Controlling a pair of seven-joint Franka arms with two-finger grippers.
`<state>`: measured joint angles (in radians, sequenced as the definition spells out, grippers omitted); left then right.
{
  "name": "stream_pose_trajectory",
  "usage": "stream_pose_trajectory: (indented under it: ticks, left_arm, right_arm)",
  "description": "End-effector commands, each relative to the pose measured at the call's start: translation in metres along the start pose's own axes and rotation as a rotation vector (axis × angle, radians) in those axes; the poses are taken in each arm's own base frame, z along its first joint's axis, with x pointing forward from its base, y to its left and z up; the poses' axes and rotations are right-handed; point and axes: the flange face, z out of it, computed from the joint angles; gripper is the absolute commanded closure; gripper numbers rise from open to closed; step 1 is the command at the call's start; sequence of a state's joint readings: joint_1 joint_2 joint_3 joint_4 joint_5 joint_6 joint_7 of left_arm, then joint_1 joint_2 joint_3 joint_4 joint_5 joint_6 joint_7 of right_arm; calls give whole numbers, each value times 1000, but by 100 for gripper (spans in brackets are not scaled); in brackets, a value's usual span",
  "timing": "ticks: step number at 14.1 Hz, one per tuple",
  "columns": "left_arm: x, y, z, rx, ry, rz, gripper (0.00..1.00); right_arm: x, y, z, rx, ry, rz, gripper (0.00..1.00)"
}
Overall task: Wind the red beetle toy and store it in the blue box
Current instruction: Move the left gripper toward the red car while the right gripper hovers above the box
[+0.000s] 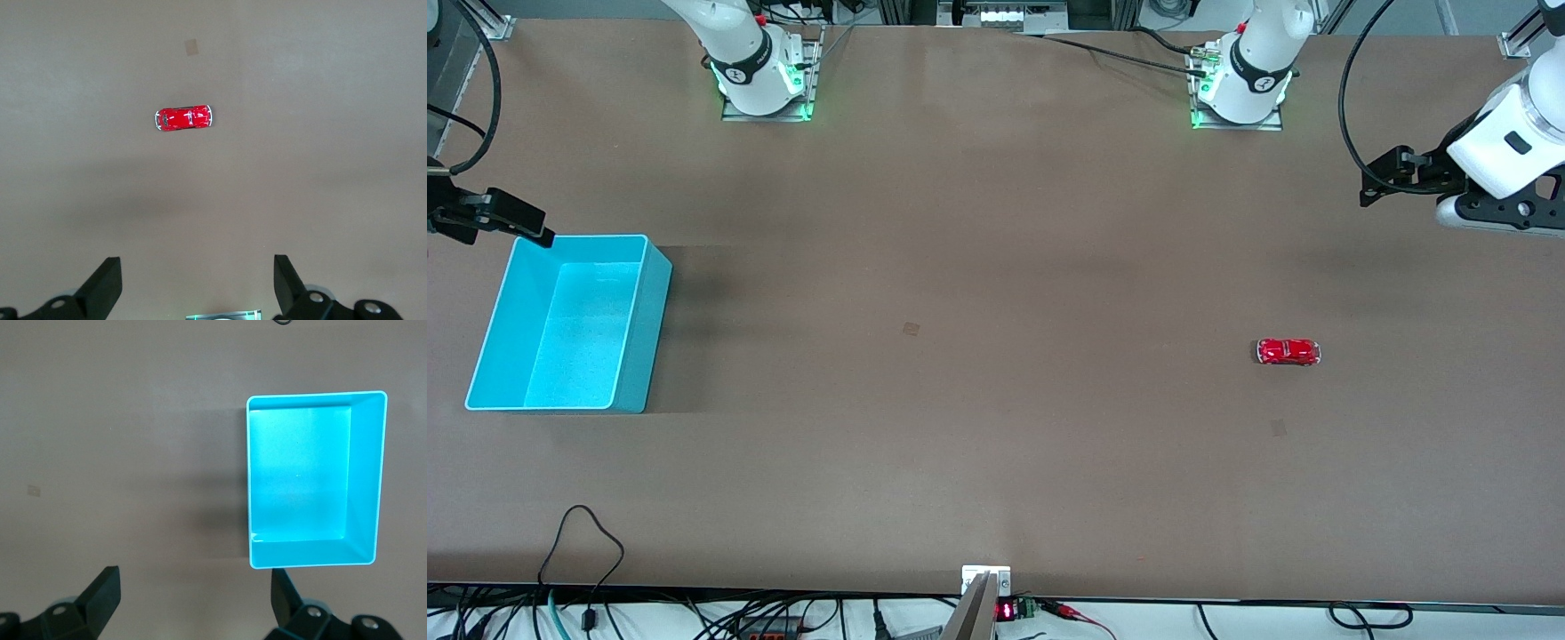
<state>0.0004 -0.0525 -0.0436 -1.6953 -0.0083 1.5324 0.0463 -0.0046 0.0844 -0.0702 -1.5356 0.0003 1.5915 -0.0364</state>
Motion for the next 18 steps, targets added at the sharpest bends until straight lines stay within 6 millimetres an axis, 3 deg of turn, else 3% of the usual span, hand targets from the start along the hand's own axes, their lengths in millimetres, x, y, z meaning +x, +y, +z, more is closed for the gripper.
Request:
stream_pose_trajectory:
  ticks: [1, 7, 8, 11, 14, 18]
  left_arm:
    - [6, 2, -6, -3, -3, -5, 0]
    - [7, -7, 5, -13, -60, -24, 0]
    - [0, -7, 8, -17, -124, -24, 0]
    - [-20, -8, 32, -31, -360, -12, 0]
    - [-24, -18, 51, -47, -435, 33, 0]
    - [-31, -39, 93, -108, -492, 230, 0]
  right_arm:
    - [-2, 1, -5, -13, -4, 6, 0]
    - [-1, 0, -4, -13, -6, -5, 0]
    - [4, 1, 7, -12, -25, -5, 0]
    - [12, -2, 29, -14, -65, -7, 0]
    - [19, 0, 62, -17, -151, -7, 0]
    - [20, -4, 66, -19, -163, -4, 0]
